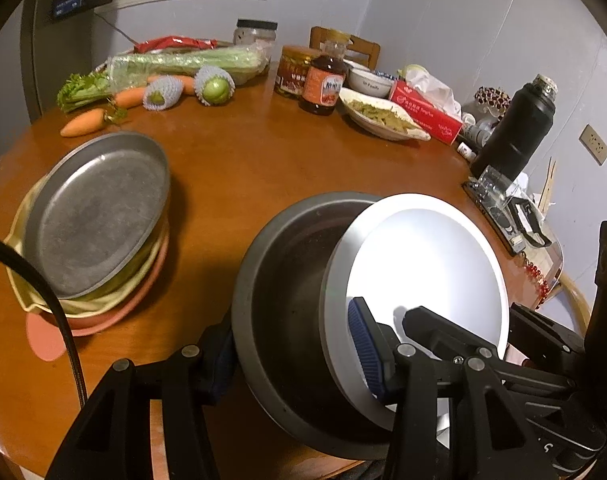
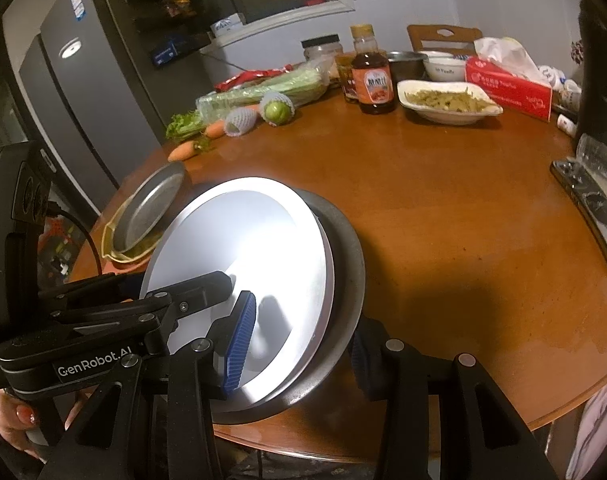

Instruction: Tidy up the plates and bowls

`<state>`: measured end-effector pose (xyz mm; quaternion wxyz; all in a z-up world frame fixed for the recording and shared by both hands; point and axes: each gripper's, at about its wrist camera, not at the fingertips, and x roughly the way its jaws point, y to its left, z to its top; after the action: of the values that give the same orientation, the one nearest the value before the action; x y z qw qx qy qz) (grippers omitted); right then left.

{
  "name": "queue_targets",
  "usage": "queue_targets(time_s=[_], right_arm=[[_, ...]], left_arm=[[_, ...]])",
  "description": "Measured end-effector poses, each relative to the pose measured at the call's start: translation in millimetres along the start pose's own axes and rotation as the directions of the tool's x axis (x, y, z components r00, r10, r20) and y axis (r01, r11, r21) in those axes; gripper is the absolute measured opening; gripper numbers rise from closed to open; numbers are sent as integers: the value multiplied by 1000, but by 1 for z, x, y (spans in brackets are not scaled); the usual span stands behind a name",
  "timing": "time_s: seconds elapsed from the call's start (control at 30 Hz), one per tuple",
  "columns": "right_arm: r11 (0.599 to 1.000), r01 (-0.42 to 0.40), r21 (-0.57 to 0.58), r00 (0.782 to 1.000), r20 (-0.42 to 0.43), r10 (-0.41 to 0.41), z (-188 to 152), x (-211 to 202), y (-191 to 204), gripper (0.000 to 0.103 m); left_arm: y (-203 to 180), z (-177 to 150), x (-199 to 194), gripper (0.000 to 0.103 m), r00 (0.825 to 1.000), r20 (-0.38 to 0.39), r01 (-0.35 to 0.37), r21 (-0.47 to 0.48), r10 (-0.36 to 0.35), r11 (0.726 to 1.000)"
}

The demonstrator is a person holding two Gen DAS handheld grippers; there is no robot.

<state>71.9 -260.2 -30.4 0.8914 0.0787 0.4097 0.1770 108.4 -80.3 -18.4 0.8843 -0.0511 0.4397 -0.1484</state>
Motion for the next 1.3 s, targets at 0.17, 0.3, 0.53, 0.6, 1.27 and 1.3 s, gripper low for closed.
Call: queue_targets(time_s=[0.17,0.3,0.53,0.6,1.27,1.3], right_arm=[[1000,-10,-22,1000,17,10,6,-5,14,46],[999,-20,-39,1000,23,21,11,-7,26,46],[997,-37,-67,999,33,40,18,-8,44,46],[996,-46,-74,998,33,49,20,-7,50,46],[969,-105,-222,993,37,116,49,16,120,46],[968,-107,-228,992,36,118,50,17,123,46]], left_arm=[[8,2,-15,51,1000,25,-12,-3,12,1000],[15,3,-26,51,999,49,-20,-15,21,1000],[29,5,-44,51,995,90,-37,-35,40,999],[34,5,-50,51,994,102,-45,-47,50,998],[100,8,-89,51,976,188,-75,-179,109,981],[104,9,-90,51,975,191,-77,-185,112,980]])
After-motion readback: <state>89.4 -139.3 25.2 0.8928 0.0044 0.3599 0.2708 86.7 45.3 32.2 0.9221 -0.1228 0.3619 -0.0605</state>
